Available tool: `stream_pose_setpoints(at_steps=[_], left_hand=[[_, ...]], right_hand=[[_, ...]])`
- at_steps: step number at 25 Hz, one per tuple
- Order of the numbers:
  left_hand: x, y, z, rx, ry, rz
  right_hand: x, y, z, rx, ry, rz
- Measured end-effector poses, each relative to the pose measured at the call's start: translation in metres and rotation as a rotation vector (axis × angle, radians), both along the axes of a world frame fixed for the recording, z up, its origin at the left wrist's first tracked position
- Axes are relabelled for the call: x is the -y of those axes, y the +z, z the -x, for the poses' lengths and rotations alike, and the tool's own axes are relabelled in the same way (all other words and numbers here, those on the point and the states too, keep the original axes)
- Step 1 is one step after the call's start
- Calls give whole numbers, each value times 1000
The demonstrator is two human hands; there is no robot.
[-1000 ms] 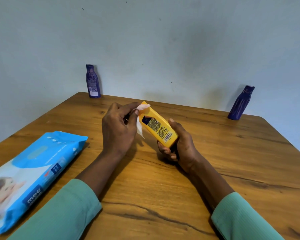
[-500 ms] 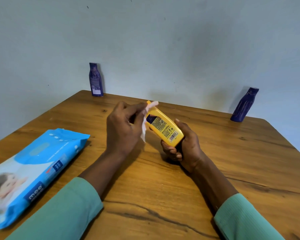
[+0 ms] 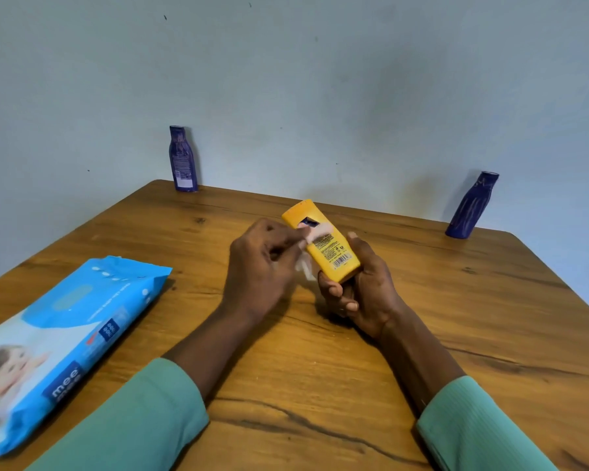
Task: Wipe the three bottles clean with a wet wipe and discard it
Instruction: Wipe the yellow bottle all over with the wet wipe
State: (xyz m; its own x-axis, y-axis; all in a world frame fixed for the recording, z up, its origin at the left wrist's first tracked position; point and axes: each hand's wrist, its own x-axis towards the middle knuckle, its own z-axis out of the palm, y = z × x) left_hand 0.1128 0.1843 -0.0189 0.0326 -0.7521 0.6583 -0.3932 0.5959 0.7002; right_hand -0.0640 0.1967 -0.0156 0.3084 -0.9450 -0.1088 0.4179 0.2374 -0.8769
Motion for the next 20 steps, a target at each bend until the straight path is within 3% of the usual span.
stream_pose_setpoints(at_steps=[3,5,8,12,17,20], left_hand=[[18,4,-24,-180,193,-117],[20,3,-28,-215,199,-164],[5,1,-9,-102,10,-167],[-14,-1,12,59,-178,-73],[-15,3,1,221,-243,-46],[-12,4,0,214,-179,33]], right_hand=[[1,0,0,-90,108,36],[1,-2,-3,-119,122,78],[2,-3,-9,-71,73,115],[7,-7,-7,6,-40,6],[7,-10,-12,-44,-169,-11],[8,-10,-12,16,-160,1]])
